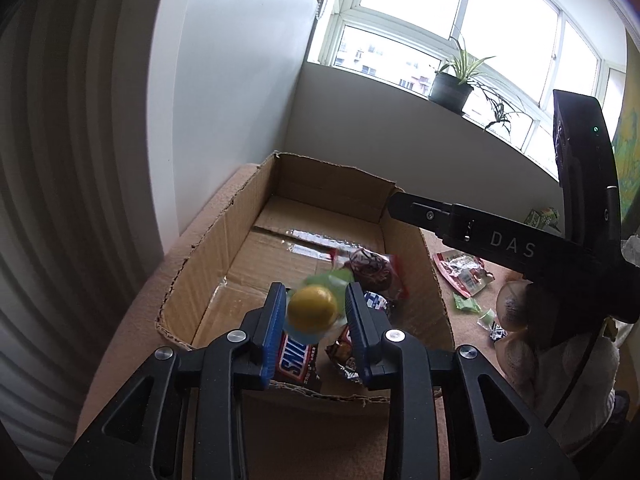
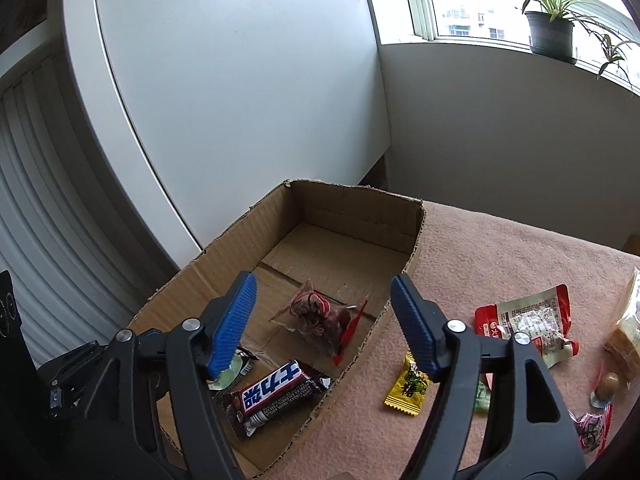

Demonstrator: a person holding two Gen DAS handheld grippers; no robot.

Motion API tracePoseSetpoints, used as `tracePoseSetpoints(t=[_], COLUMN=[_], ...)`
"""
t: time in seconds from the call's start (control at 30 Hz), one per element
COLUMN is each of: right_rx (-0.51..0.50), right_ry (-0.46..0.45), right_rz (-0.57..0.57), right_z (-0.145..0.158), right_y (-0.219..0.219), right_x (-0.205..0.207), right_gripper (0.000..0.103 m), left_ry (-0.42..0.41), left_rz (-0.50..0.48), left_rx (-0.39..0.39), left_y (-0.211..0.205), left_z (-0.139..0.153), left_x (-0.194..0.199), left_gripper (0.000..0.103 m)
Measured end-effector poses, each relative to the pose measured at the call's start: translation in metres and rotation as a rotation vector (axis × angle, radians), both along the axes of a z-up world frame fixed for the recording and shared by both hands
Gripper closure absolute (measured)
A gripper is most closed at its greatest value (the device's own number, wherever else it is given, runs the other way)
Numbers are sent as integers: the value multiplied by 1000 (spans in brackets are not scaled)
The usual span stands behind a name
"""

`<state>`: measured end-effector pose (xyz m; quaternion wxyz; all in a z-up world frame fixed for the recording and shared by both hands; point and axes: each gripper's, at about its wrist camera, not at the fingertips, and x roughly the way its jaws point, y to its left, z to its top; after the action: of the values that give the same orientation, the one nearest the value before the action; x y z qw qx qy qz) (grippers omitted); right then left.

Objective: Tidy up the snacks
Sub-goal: 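Carry the yellow candy and red bag into the box and open both grippers, then grasp the black printed packet with the left gripper while the right grasps another red bag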

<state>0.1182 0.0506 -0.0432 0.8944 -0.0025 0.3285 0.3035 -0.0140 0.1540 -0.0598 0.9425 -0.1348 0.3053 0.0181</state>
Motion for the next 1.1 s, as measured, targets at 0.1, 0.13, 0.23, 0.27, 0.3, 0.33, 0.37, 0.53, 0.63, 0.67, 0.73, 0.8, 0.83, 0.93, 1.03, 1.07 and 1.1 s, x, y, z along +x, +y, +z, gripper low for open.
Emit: tracePoseSetpoints(t=[0.1, 0.13, 0.23, 0.27, 0.3, 0.33, 0.37, 0.53, 0.63, 0.67, 0.73, 0.8, 0.83, 0.93, 1.03, 1.07, 1.1], right_rx=[-4, -7, -19, -26, -35, -45, -54, -74, -70, -69, -65, -68, -72, -90, -114, -118, -118], right_ry=[-13, -16, -26, -29, -34, -41, -49, -70, -69, -70, -69, -66, -64, -54, -30, -15, 3], right_rz=[-10, -12, -25, -28, -32, -38, -44, -72, -98, -108, -129, -151, -162, -186, -205, -203, -196], right_z=[3, 5, 7, 8, 8, 9, 10, 15, 18, 18, 20, 19, 19, 14, 3, -1, -6], right_y=[-6, -9, -17, -21, -24, -28, -33, -65, -88, -96, -113, -130, -138, -159, -177, -181, -186], right_x=[-2, -3, -6, -7, -8, -10, -12, -19, -20, -20, -22, -23, -25, -26, -25, -23, -21], right_gripper=[25, 25, 24, 24, 24, 24, 24, 24, 24, 24, 24, 24, 24, 24, 24, 24, 24], left_ry=[-7, -12, -21, -22, -24, -26, -27, -40, -41, -42, -44, -46, -46, -42, -40, -38, -35], left_rz=[10, 12, 12, 10, 8, 5, 0, -28, -49, -57, -74, -92, -101, -130, -160, -170, -181], left_rx=[-4, -5, -11, -12, -12, -12, -13, -9, -6, -4, 0, 7, 10, 20, 29, 34, 37], left_y=[2, 2, 1, 0, -2, -4, -6, -23, -36, -40, -50, -59, -64, -79, -94, -100, -106], left_z=[1, 2, 5, 6, 6, 7, 8, 12, 15, 15, 16, 17, 17, 18, 18, 17, 16], left_x=[-2, -2, -3, -4, -4, -3, -3, -2, 0, 1, 2, 4, 5, 8, 10, 10, 11], left_gripper=[50, 48, 48, 48, 48, 48, 48, 48, 48, 48, 48, 48, 48, 48, 48, 48, 48])
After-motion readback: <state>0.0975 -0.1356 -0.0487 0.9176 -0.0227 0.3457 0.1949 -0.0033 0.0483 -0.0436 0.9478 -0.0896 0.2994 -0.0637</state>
